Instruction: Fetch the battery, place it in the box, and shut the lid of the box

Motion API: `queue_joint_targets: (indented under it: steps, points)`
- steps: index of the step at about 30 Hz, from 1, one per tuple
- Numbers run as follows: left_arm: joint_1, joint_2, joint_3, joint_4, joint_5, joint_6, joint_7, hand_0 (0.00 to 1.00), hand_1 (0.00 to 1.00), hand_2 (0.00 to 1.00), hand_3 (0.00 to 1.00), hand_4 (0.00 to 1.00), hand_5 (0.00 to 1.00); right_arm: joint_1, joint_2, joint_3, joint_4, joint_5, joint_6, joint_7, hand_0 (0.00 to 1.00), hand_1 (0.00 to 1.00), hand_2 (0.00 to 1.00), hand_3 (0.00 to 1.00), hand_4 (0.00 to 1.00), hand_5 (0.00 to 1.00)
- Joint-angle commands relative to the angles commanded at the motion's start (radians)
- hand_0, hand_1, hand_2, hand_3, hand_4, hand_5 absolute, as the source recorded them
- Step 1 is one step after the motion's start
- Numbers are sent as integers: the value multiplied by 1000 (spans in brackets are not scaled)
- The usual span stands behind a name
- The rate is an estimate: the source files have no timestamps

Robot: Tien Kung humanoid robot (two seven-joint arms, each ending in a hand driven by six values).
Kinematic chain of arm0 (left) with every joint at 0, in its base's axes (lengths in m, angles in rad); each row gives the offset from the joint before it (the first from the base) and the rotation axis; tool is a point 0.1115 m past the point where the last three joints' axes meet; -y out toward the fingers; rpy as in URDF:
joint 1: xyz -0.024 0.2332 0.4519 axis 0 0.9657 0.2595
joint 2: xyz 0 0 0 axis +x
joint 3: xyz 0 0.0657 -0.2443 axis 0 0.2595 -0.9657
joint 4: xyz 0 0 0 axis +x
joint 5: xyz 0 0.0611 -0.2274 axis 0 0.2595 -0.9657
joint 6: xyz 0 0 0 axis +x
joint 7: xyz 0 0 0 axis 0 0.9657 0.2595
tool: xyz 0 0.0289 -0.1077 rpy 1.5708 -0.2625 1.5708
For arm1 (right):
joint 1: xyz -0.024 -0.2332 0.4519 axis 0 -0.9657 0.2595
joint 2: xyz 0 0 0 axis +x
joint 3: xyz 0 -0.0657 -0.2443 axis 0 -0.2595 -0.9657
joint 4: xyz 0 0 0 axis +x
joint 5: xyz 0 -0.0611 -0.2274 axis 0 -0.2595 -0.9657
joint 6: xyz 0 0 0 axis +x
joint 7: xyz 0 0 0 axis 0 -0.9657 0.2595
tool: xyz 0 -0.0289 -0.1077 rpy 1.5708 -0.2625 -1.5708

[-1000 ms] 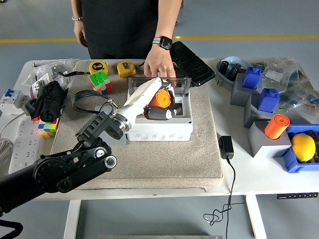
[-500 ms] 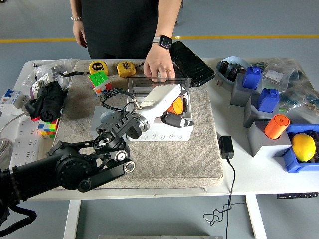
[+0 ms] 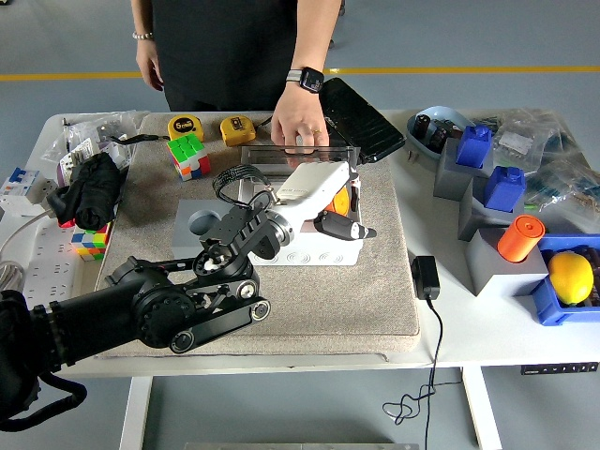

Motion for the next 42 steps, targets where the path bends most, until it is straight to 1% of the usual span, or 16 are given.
queue_joint_targets:
  steps: [1,6,7,14,18,22,28,33,36,37,40,42]
  points:
    - [-1,-1,2,5,-2,2,-3,336,322,309,399,998,362,0,0,1,2,-2,0,0,592,599,561,553,918,435]
    - [-7,-5,7,34,-17,7,-16,336,322,309,399,998,362,2,1,6,7,-7,-4,3,592,599,561,553,918,435]
    - [-8,-5,7,38,-19,7,-17,337,328,315,399,998,385,2,1,7,8,-8,-5,4,591,599,560,552,916,434]
    - [-10,-3,7,61,-29,7,-29,336,332,315,403,998,396,1,1,9,9,-10,-8,6,591,596,559,552,916,433]
    - [-9,0,3,68,-32,6,-35,336,332,315,403,998,396,0,2,9,9,-11,-9,7,591,596,559,552,916,433]
    - [-5,5,-8,62,-33,5,-39,335,332,314,406,998,398,0,2,8,9,-12,-9,7,588,596,559,553,914,432]
    - [10,15,-44,19,-29,-3,-36,336,331,314,404,998,399,0,2,14,9,-13,-9,7,589,596,558,553,914,431]
    - [35,38,-88,-51,-30,-7,-43,336,330,314,400,998,404,-1,1,19,9,-15,-9,7,589,596,558,552,914,431]
    - [55,54,-120,-95,-42,3,-65,336,330,314,400,998,404,-1,1,21,9,-16,-10,7,589,596,558,552,914,431]
    - [62,60,-130,-108,-45,7,-71,332,343,333,397,998,414,-1,1,21,9,-16,-9,7,589,597,558,552,914,431]
    - [86,81,-158,-155,-53,9,-82,332,343,333,397,998,414,-2,1,21,9,-16,-9,7,589,597,558,552,914,431]
    - [106,95,-182,-180,-60,19,-101,332,343,333,397,998,414,-2,1,22,9,-17,-9,7,589,597,558,552,914,431]
